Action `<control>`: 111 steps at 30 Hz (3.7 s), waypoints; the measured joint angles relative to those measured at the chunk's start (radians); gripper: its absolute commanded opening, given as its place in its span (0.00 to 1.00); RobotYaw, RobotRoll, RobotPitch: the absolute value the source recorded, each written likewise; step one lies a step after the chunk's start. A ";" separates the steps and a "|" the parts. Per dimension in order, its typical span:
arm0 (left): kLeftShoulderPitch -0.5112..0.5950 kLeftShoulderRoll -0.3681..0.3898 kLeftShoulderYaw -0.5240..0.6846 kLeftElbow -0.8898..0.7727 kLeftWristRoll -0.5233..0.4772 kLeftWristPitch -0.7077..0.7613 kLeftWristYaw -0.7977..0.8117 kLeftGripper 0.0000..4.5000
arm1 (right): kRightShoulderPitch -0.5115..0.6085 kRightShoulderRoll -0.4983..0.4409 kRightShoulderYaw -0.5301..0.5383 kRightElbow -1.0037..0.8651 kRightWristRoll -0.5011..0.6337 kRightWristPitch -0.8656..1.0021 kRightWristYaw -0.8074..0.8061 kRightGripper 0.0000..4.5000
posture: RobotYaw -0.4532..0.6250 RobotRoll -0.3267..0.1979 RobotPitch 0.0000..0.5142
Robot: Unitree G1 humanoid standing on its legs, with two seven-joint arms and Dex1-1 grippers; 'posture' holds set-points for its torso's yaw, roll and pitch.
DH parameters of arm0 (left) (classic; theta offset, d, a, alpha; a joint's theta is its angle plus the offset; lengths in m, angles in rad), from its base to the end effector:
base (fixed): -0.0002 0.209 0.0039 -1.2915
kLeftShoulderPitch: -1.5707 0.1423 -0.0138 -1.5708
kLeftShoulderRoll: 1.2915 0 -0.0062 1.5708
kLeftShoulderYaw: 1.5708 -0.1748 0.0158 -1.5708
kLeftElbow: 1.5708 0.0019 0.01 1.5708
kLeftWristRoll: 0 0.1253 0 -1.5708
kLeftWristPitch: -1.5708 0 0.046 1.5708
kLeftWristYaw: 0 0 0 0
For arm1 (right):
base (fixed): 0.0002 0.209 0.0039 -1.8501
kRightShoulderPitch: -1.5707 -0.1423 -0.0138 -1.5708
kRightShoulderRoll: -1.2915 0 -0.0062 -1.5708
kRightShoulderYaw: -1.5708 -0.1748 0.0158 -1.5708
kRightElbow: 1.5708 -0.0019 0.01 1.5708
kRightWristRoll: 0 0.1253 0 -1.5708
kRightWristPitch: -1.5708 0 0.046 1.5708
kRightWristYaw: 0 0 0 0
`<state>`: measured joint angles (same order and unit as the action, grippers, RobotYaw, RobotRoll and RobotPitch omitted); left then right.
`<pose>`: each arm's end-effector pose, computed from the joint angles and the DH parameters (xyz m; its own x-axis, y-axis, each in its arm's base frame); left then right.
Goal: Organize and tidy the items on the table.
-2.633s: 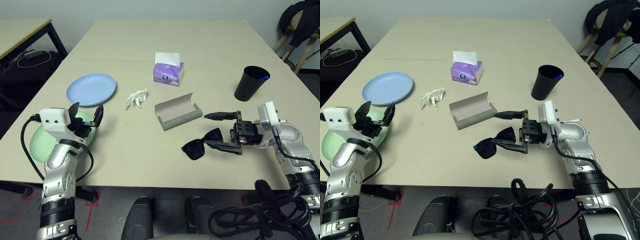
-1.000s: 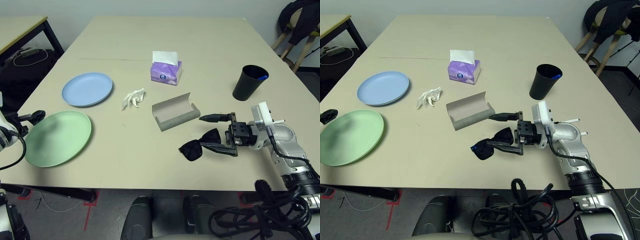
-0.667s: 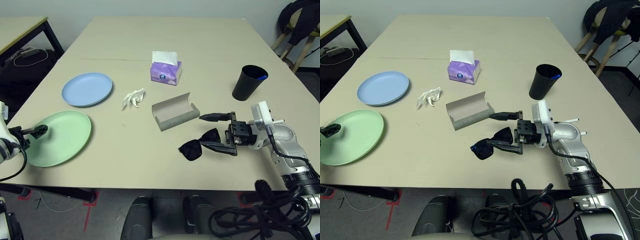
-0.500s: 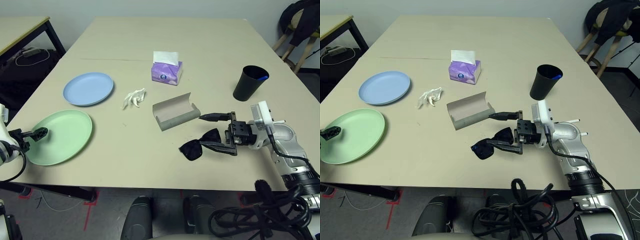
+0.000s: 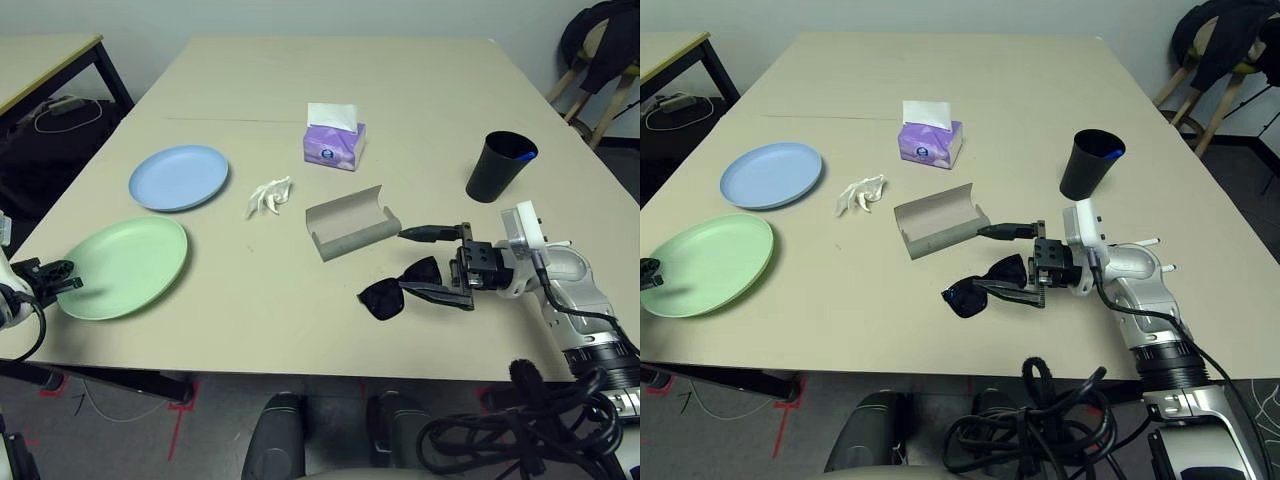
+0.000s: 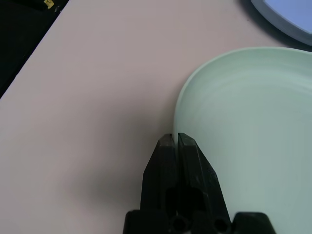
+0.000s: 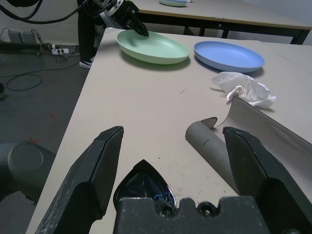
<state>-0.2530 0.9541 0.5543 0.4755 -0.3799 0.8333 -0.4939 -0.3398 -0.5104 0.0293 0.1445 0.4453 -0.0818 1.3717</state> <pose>0.1692 0.4013 0.1619 0.8101 0.2467 -0.5318 -0.3111 0.9498 -0.0333 0.2487 -0.2247 0.1281 0.1552 0.9877 -0.0160 -0.9510 0.1450 -0.2731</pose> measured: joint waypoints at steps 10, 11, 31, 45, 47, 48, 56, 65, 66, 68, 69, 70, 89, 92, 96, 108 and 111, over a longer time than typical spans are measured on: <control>0.039 -0.063 0.091 -0.208 -0.052 0.137 0.053 0.01 | -0.014 0.001 0.000 0.014 -0.003 -0.010 -0.006 1.00 | 0.52 0.62 0.17; 0.042 -0.074 0.104 -0.234 -0.058 0.149 0.061 0.01 | -0.015 0.001 0.000 0.014 -0.004 -0.011 -0.007 1.00 | 0.52 0.62 0.16; -0.346 -0.208 0.179 -0.215 -0.119 0.153 0.296 0.01 | -0.036 0.012 -0.002 0.023 -0.005 -0.012 -0.021 1.00 | 0.52 0.62 0.17; -0.664 -0.316 0.017 0.403 0.036 -0.347 0.494 0.01 | -0.034 0.011 -0.004 0.024 -0.006 -0.012 -0.043 1.00 | 0.49 0.62 0.16; -0.679 -0.316 0.012 0.456 0.045 -0.387 0.510 0.01 | -0.034 0.016 -0.008 0.024 -0.006 -0.006 -0.084 1.00 | 0.49 0.62 0.16; -0.682 -0.316 0.010 0.474 0.047 -0.401 0.514 0.01 | -0.034 0.018 -0.012 0.024 -0.006 -0.002 -0.105 1.00 | 0.49 0.62 0.16; -0.695 -0.316 -0.011 0.563 0.054 -0.469 0.548 0.01 | -0.035 0.038 -0.022 0.011 -0.007 0.080 -0.257 1.00 | 0.50 0.62 0.16; -0.723 -0.326 -0.016 0.591 0.053 -0.530 0.586 0.01 | -0.035 0.056 -0.022 -0.024 -0.007 0.101 -0.291 1.00 | 0.50 0.62 0.16; -0.723 -0.332 -0.016 0.598 0.053 -0.540 0.591 0.06 | -0.035 0.056 -0.022 -0.024 -0.007 0.100 -0.290 1.00 | 0.50 0.62 0.16; -0.723 -0.351 -0.017 0.602 0.053 -0.562 0.597 0.16 | -0.034 0.056 -0.022 -0.024 -0.008 0.098 -0.286 1.00 | 0.50 0.62 0.16; -0.723 -0.361 -0.019 0.601 0.053 -0.578 0.597 0.24 | -0.034 0.056 -0.021 -0.025 -0.008 0.097 -0.285 1.00 | 0.50 0.62 0.16; -0.723 -0.365 -0.021 0.601 0.053 -0.585 0.597 0.33 | -0.034 0.056 -0.021 -0.025 -0.008 0.096 -0.284 1.00 | 0.49 0.62 0.16; -0.532 -0.374 -0.231 0.319 0.091 -0.599 0.123 0.99 | -0.031 0.058 -0.021 -0.027 -0.008 0.084 -0.283 1.00 | 0.50 0.62 0.16; -0.525 -0.364 -0.284 0.305 0.092 -0.590 -0.012 0.99 | -0.036 0.058 -0.021 -0.027 -0.007 0.084 -0.283 1.00 | 0.49 0.62 0.16; -0.524 -0.342 -0.370 0.301 0.121 -0.604 -0.198 0.99 | -0.036 0.056 -0.021 -0.027 -0.007 0.084 -0.283 1.00 | 0.48 0.62 0.16; -0.570 -0.361 -0.507 0.402 0.208 -0.735 -0.476 0.99 | -0.002 0.002 -0.022 -0.036 -0.066 0.175 -0.384 1.00 | 0.45 0.62 0.16; -0.575 -0.383 -0.525 0.419 0.230 -0.770 -0.484 0.99 | 0.000 0.002 -0.022 -0.045 -0.066 0.189 -0.390 1.00 | 0.46 0.62 0.16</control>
<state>-0.8276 0.5708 0.0291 0.8944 -0.1504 0.0635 -0.9777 -0.3397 -0.5086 0.0077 0.1000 0.3792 0.1073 0.9815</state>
